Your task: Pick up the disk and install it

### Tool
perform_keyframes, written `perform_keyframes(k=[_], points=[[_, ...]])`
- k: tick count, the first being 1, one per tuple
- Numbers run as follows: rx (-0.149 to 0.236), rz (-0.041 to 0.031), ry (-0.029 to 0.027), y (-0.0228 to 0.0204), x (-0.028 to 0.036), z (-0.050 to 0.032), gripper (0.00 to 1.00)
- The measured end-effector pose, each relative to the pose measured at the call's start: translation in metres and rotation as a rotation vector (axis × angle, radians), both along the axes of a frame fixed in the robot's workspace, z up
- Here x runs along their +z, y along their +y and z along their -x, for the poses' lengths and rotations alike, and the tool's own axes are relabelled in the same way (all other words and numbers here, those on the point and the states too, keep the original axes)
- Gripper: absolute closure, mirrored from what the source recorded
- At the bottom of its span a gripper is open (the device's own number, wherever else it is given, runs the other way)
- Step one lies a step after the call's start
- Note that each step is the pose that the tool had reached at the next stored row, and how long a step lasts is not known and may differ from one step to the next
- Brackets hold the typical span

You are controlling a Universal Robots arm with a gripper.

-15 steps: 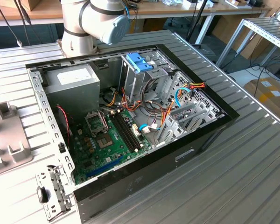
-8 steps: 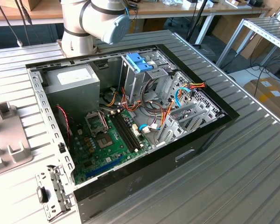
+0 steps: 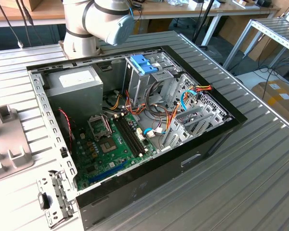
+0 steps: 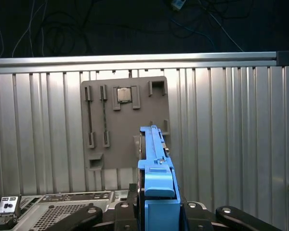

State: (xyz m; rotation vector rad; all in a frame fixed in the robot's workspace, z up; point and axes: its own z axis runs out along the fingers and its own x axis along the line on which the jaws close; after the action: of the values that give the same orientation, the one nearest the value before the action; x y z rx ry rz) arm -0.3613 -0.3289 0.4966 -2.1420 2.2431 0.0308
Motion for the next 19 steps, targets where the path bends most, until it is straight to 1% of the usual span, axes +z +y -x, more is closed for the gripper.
perform_keyframes(k=[13, 19], points=[[0.0, 0.0, 0.0001, -0.007, -0.0001, -0.0059, 0.63], [0.0, 0.0, 0.0, -0.0109, -0.0001, -0.0087, 0.63]])
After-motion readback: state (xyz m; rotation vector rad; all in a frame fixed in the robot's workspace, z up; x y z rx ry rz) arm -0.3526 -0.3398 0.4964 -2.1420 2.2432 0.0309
